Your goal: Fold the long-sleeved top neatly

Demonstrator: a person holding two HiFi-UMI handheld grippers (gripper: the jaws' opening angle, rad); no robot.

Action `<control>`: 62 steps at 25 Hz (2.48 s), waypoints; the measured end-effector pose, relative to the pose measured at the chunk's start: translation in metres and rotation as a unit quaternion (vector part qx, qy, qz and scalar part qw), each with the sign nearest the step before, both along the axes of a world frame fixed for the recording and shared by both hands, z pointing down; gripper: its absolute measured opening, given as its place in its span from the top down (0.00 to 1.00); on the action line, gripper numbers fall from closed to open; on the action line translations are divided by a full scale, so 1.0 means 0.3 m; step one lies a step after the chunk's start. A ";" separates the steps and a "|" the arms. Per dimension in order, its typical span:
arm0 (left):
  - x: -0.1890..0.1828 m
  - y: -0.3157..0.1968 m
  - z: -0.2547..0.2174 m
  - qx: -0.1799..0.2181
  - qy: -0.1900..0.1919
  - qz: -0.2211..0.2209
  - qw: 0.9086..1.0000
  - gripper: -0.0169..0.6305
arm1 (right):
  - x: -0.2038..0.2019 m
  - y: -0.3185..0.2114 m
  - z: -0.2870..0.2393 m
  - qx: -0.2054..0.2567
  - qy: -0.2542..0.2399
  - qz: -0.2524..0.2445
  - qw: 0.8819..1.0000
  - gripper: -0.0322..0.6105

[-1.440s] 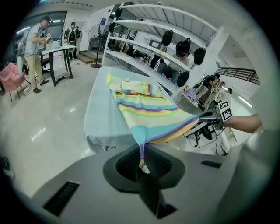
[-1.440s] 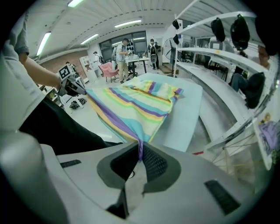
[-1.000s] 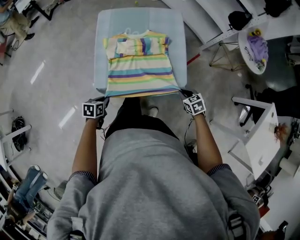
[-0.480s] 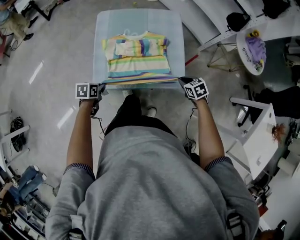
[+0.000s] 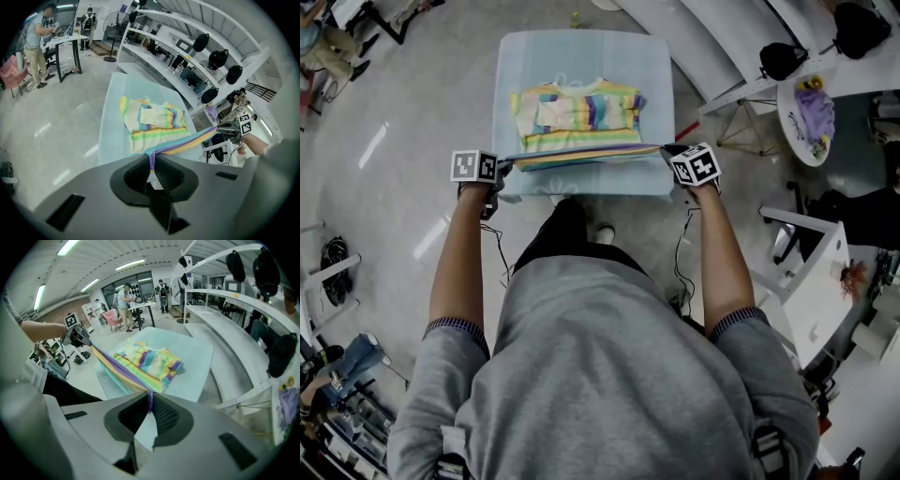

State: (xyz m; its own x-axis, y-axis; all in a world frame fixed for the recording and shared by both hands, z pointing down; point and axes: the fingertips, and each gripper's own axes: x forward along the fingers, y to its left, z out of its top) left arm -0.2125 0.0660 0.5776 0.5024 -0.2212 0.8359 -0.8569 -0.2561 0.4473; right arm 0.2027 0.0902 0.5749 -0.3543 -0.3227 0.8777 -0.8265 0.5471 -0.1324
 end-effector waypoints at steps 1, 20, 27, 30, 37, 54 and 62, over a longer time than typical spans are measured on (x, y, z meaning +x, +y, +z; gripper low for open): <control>-0.002 -0.022 0.000 -0.001 0.000 -0.001 1.000 0.91 | -0.001 -0.023 -0.001 0.001 0.001 0.002 1.000 0.89; 0.027 -0.460 0.064 -0.031 -0.009 0.032 0.999 0.91 | 0.016 -0.458 0.067 -0.028 0.025 0.018 0.999 0.89; 0.029 -0.603 0.146 -0.051 -0.009 0.041 0.998 0.91 | 0.011 -0.602 0.128 -0.043 0.036 0.016 0.998 0.89; 0.030 -0.664 0.196 -0.061 -0.011 0.046 0.997 0.91 | 0.006 -0.662 0.172 -0.051 0.042 0.017 0.998 0.89; 0.032 -0.787 0.324 -0.081 -0.008 0.045 0.996 0.91 | 0.003 -0.775 0.290 -0.062 0.050 0.035 0.996 0.89; -0.072 -1.015 0.435 -0.074 0.068 -0.107 0.989 0.81 | 0.025 -0.968 0.442 -0.053 0.071 0.125 0.988 0.73; -0.061 -1.061 0.388 -0.010 0.015 -0.060 0.998 0.77 | 0.079 -1.018 0.366 -0.031 0.068 0.145 0.987 0.67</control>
